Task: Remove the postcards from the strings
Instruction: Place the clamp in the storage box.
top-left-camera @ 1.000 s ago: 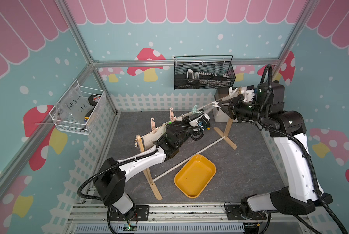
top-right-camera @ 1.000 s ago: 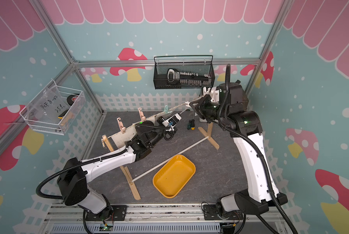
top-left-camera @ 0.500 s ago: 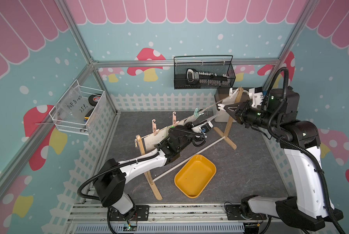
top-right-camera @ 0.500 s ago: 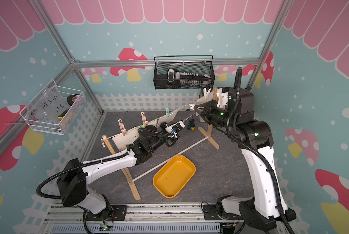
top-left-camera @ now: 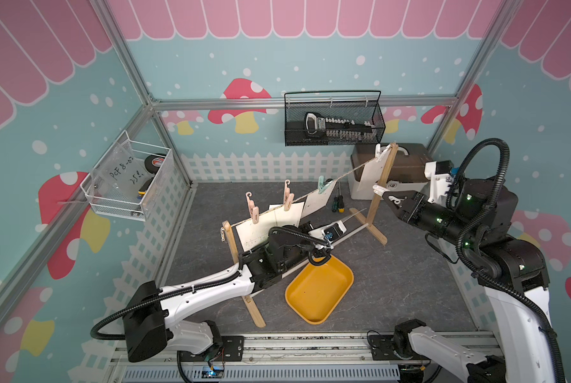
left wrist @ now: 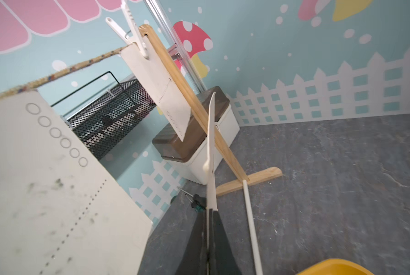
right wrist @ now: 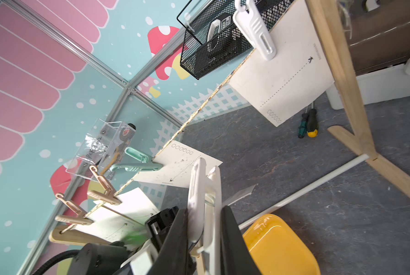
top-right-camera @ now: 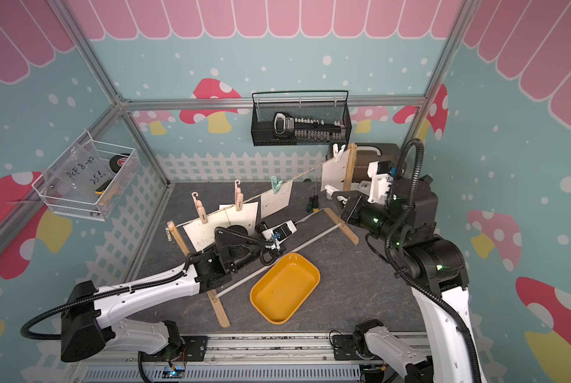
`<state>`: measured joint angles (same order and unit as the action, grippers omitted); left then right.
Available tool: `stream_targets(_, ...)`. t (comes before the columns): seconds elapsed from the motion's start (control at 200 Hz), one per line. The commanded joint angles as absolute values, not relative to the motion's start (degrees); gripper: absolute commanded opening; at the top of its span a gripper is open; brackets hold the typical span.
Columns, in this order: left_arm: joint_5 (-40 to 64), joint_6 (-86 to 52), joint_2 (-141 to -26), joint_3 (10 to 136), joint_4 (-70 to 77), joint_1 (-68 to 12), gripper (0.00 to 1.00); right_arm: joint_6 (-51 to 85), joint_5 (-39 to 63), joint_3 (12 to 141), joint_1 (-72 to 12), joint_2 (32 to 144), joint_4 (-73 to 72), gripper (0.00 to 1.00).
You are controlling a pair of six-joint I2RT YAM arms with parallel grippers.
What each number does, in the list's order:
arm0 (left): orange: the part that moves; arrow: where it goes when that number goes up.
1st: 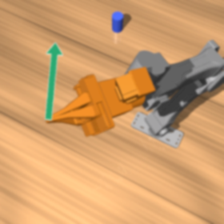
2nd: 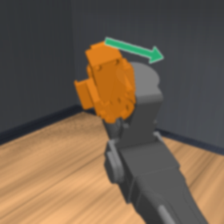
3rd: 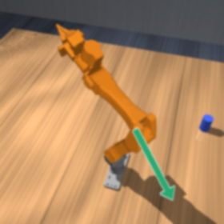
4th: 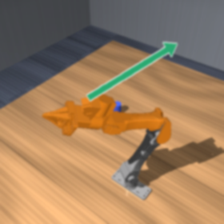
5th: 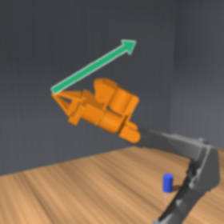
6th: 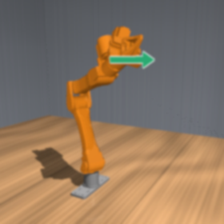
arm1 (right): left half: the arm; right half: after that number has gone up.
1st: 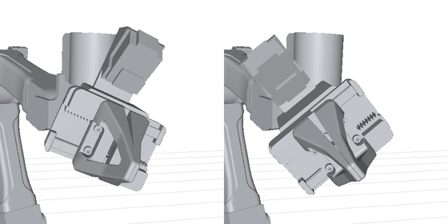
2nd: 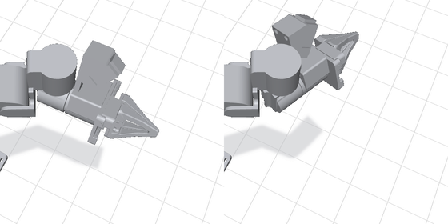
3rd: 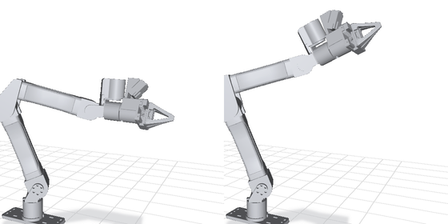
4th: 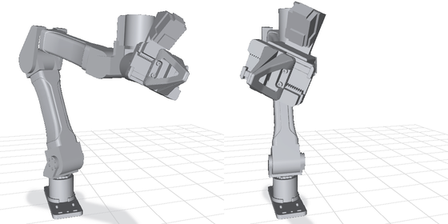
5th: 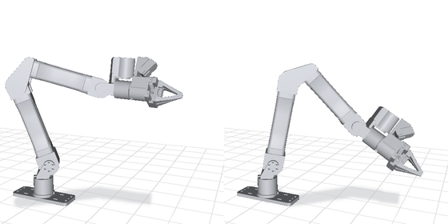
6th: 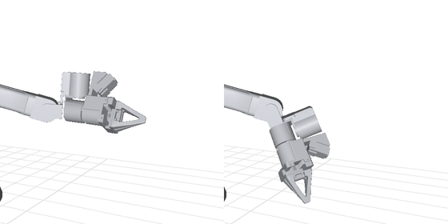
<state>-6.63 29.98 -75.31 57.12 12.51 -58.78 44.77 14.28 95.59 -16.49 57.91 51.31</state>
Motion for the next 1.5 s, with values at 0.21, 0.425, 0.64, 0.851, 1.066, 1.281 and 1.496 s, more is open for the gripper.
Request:
stream_targets(0.21, -1.4, 15.2, -60.0, 48.7, -4.3, -61.6, 0.06, 35.0, 15.7, 85.3, -16.4, 54.8, 48.6, 0.2)
stream_targets(0.425, 0.2, 11.8, -54.0, 47.9, -9.2, -61.6, 0.07, 37.5, 25.2, 68.0, -17.0, 54.0, 38.5, 0.2)
stream_targets(0.64, 2.0, 10.7, -52.6, 47.9, -11.2, -61.5, 0.06, 38.9, 27.1, 53.9, -21.6, 56.0, 29.7, 0.19)
stream_targets(0.851, 2.2, 10.1, -51.5, 48.0, -11.2, -61.6, 0.07, 40.4, 25.8, 46.5, -24.9, 59.0, 25.3, 0.19)
stream_targets(1.066, 1.2, 10.7, -51.9, 47.7, -11.1, -61.6, 0.08, 43.3, 25.7, 39.8, -25.2, 61.4, 19.3, 0.23)
stream_targets(1.281, 1.3, 10.7, -52.9, 47.5, -10.0, -61.6, 0.08, 44.0, 24.7, 37.6, -25.4, 64.4, 16.6, 0.41)
stream_targets(1.496, 1.5, 10.8, -53.9, 47.4, -8.7, -61.6, 0.1, 44.6, 22.3, 37.9, -25.4, 65.5, 16.9, 0.52)
